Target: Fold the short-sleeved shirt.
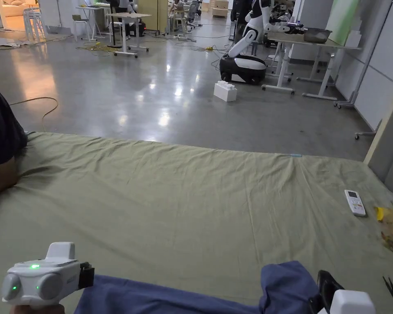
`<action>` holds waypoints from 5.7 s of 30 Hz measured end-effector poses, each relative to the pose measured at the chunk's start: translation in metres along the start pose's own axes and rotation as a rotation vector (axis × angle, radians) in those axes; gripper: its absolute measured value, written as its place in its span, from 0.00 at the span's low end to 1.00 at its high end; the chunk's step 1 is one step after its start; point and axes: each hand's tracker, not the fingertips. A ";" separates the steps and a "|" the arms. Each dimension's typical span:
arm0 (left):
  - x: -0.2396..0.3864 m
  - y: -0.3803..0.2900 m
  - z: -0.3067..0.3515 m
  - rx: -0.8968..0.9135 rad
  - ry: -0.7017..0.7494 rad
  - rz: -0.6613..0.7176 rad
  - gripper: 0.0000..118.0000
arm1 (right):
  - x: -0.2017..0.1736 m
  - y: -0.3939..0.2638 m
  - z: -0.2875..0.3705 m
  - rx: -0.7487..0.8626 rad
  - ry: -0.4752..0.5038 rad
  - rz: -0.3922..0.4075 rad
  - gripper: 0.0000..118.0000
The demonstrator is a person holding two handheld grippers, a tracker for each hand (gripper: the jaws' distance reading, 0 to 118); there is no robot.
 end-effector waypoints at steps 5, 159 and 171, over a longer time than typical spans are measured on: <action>0.002 0.021 -0.047 -0.107 -0.068 -0.052 0.71 | 0.003 -0.013 -0.010 -0.058 -0.006 0.023 0.00; 0.055 -0.080 0.237 0.518 -0.052 -0.089 0.03 | -0.021 0.034 0.022 0.132 0.041 -0.099 0.00; -0.048 -0.149 0.172 -0.120 -0.277 0.037 0.58 | -0.014 0.006 0.017 0.023 0.065 -0.064 0.00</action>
